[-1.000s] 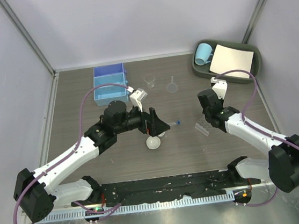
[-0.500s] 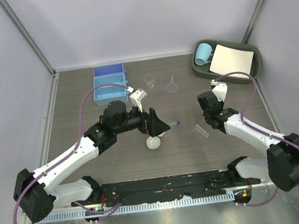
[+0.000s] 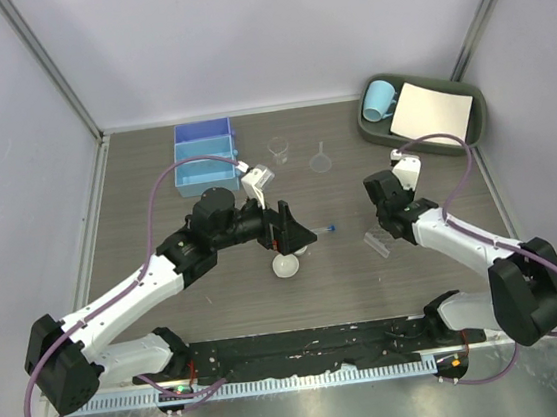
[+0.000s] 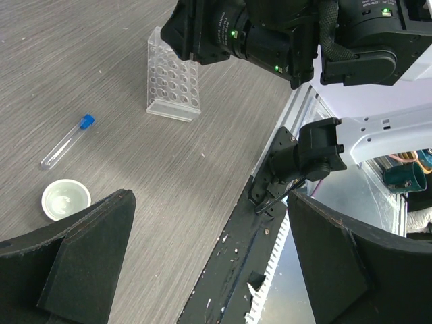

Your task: Organize the chemistry lab equipment

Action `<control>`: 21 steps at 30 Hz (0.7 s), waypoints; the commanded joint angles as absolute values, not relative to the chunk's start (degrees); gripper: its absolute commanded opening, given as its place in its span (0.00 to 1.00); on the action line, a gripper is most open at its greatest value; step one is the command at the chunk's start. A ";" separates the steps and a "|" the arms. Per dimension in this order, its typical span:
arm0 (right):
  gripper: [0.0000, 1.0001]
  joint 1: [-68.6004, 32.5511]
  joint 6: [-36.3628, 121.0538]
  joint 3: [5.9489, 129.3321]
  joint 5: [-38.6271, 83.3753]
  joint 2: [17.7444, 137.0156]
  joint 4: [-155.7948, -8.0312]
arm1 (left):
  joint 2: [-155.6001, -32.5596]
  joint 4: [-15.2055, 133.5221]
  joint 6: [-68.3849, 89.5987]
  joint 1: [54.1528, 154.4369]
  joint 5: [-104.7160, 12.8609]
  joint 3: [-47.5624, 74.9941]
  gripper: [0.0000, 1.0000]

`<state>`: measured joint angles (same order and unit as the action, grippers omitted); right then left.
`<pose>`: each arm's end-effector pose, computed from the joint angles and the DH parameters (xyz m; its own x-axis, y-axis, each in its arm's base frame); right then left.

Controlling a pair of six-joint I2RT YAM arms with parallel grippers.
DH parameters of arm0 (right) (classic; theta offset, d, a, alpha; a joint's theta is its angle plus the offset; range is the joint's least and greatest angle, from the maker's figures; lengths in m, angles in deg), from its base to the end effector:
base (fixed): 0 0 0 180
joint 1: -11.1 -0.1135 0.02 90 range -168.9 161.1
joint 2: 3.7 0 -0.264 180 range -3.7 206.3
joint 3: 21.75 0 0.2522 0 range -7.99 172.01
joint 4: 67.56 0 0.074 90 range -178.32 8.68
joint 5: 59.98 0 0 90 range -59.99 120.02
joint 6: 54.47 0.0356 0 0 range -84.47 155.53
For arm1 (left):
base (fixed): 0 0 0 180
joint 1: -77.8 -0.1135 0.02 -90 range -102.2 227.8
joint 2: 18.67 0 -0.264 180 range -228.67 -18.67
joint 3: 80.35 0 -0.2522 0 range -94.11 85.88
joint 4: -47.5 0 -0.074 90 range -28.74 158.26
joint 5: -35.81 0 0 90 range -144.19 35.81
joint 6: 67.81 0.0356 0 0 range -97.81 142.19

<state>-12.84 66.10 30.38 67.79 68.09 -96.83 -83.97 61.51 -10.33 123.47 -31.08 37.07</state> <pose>0.2301 0.0783 0.2024 -0.5694 0.1871 -0.8005 0.3909 0.9182 -0.0634 0.1744 -0.1985 0.3107 -0.6645 -0.0273 -0.7468 0.6681 0.4259 -0.6101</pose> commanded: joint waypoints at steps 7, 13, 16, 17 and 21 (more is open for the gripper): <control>0.60 -13.07 67.17 36.90 69.04 67.14 -102.13 | -85.12 61.08 -8.75 123.32 -34.05 35.17 1.00; 0.63 -13.15 66.38 41.57 67.11 61.17 -107.41 | -88.89 64.77 -5.34 123.32 -37.75 32.01 1.00; 0.64 -13.24 65.68 44.55 64.74 58.09 -111.36 | -92.48 67.85 -2.00 123.32 -41.26 29.29 1.00; 0.64 -13.24 65.24 45.35 63.77 57.48 -112.51 | -93.72 68.72 -1.11 123.24 -41.96 27.54 1.00; 0.64 -14.99 64.36 48.34 59.55 55.54 -117.86 | -102.50 76.00 4.77 123.32 -44.95 20.07 1.00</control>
<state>-13.21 65.68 44.43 63.66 57.58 -111.86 -95.62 68.92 -2.81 123.47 -40.21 28.00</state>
